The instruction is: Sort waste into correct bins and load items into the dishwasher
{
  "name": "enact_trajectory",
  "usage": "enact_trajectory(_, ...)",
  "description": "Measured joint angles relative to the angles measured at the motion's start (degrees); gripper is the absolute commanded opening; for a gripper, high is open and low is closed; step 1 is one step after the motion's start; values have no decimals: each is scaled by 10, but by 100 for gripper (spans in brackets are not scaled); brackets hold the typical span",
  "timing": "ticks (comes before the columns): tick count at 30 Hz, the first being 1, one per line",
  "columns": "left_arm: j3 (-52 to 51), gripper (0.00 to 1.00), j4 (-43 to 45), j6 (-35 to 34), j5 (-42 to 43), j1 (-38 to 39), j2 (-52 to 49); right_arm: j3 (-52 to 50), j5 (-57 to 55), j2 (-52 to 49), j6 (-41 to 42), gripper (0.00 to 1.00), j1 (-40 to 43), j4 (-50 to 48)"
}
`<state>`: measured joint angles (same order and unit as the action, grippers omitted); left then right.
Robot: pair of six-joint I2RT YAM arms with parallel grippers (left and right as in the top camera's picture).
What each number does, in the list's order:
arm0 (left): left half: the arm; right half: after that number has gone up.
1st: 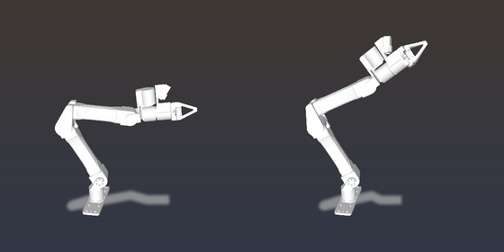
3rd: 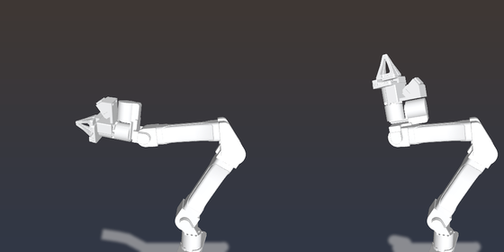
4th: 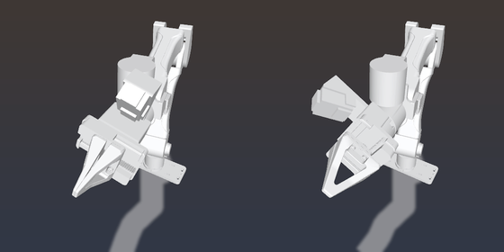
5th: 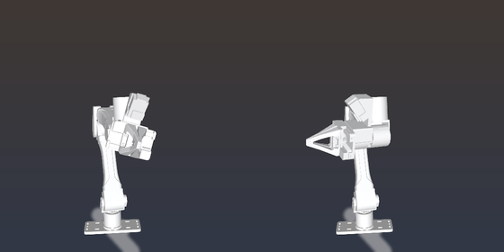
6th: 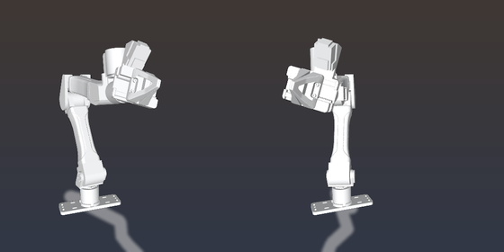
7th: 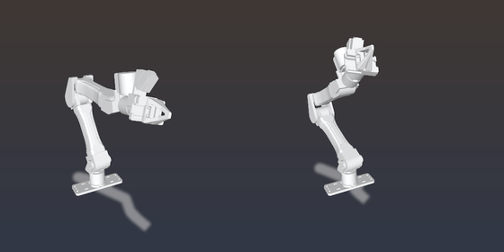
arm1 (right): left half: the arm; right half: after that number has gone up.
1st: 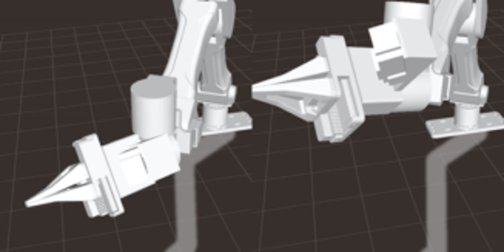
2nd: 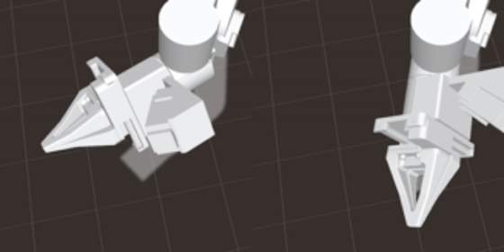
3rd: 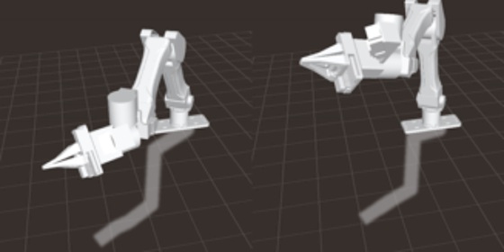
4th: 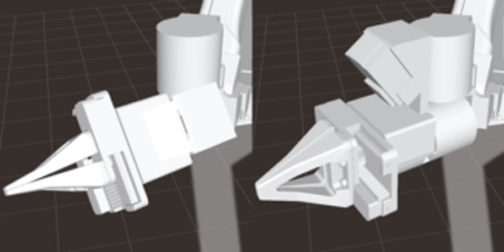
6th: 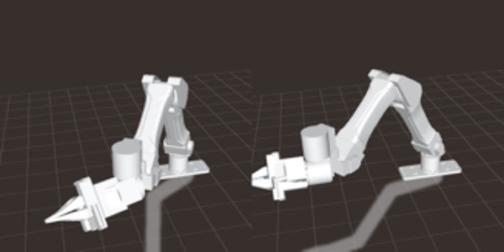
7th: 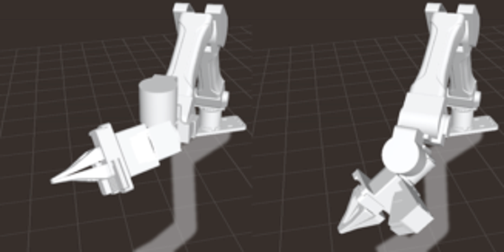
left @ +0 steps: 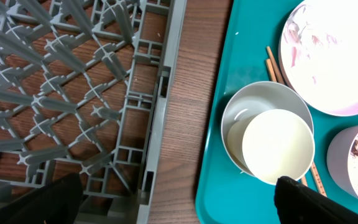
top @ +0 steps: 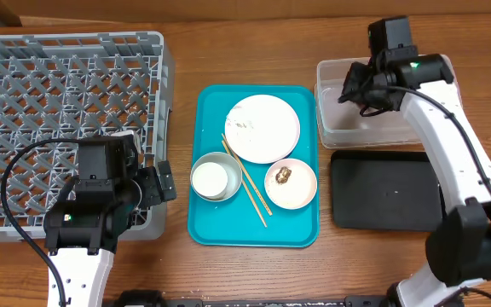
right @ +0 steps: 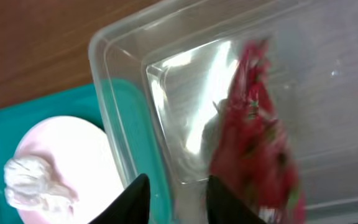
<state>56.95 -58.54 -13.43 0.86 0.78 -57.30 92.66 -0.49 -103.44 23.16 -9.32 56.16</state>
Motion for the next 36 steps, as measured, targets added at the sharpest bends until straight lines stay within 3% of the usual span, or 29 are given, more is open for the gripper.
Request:
enact_trajectory(4,0,100,0,0,0,0,0,-1,8,0,4,32,-1,-29)
enact_trajectory(11,0,100,0,0,0,0,0,0,131,0,-18,45,-22,-93)
enact_trajectory(16,0,100,0,0,0,0,0,0,122,-1,-31,62,-115,-101)
enact_trajectory(18,0,100,0,0,0,0,0,0,99,-7,-36,64,-159,-107)
enact_trajectory(23,0,100,0,0,0,0,0,3,61,-66,-37,64,-227,-140)
enact_trajectory(33,0,100,0,0,0,0,0,3,40,-192,-37,64,-246,-177)
enact_trajectory(36,0,100,0,0,0,0,0,3,40,-208,-36,52,-246,-177)
